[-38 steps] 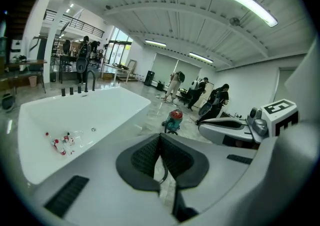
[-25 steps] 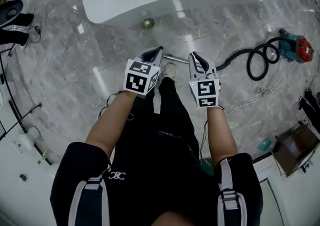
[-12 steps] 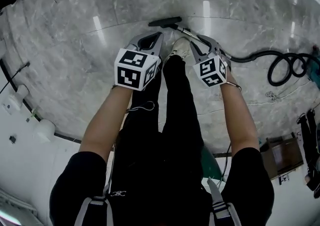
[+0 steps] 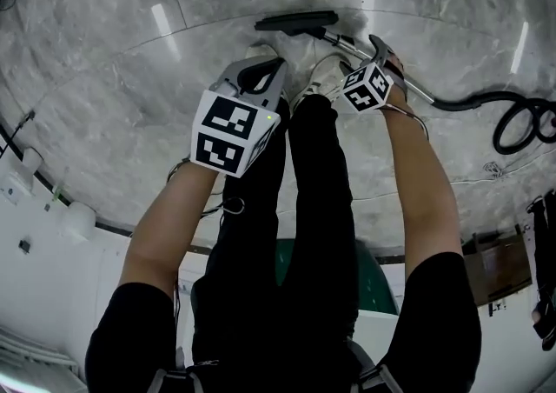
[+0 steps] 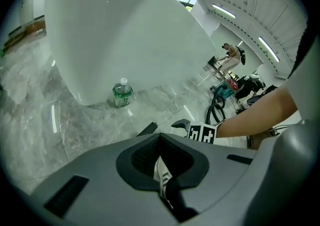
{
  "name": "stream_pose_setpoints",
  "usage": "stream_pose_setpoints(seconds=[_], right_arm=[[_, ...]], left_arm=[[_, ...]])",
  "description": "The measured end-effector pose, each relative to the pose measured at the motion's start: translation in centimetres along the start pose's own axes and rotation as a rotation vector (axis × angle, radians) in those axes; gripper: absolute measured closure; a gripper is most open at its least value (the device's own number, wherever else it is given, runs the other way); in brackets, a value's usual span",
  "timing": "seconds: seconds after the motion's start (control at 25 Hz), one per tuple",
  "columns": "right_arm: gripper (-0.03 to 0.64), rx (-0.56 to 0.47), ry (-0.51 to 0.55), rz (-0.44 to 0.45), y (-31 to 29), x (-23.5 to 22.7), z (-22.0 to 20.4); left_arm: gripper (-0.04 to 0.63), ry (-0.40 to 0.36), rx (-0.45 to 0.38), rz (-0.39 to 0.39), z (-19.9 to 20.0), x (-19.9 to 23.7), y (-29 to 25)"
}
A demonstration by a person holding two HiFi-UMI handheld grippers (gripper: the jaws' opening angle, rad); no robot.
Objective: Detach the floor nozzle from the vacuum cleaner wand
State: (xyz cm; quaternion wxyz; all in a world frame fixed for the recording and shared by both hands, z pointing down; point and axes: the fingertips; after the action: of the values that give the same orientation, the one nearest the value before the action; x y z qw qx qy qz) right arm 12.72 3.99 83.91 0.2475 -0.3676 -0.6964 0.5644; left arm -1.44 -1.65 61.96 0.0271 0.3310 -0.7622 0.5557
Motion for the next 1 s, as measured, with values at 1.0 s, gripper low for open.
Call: stream_pose_setpoints(seconds=[1.0], right_arm=[[0.442,0.242,0.159,-0.021,-13.4,1.6,-6.8]], left_arm=[[0.586,0.107,0.089,-0.071,-10.4,1.5,-6.7]])
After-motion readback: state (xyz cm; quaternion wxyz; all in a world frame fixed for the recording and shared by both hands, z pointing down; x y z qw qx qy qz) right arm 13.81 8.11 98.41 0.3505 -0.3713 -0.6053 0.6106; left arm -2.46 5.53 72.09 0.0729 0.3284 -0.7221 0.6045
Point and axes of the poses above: the fingertips, and each gripper's own axes: y backward along the fingers, x to its left, z out of its top, and after that the axes turned 2 degrees about -x, right-handed
